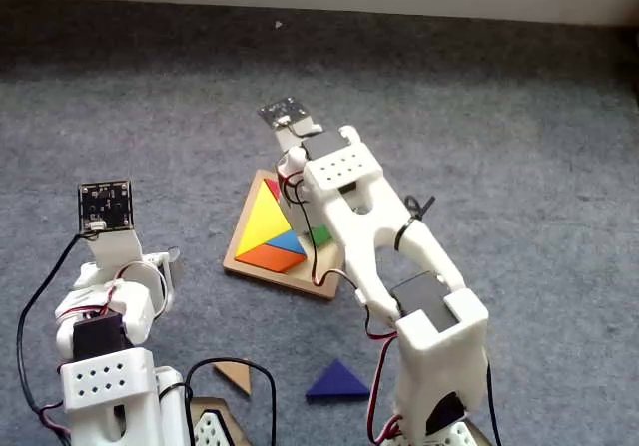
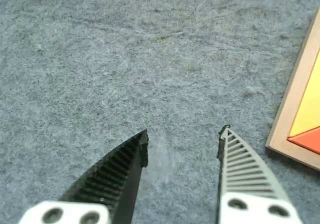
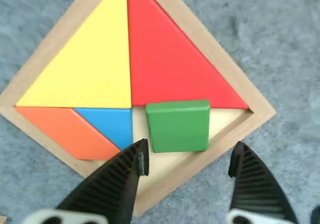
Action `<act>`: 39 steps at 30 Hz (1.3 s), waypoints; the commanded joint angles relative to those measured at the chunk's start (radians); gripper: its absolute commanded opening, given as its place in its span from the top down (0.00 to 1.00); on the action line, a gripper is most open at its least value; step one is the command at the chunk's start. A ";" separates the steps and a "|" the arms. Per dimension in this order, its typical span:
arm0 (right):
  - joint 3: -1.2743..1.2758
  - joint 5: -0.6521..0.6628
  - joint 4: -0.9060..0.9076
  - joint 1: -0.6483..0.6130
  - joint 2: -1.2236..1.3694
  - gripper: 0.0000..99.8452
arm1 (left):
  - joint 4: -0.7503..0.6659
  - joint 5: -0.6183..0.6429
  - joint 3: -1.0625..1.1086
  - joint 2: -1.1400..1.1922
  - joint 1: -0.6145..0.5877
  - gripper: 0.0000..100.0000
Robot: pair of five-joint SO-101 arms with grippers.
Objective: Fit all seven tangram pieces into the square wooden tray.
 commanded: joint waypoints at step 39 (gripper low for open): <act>-0.045 0.121 0.114 -0.039 -0.171 0.96 | -0.061 0.049 -0.015 -0.015 -0.134 0.77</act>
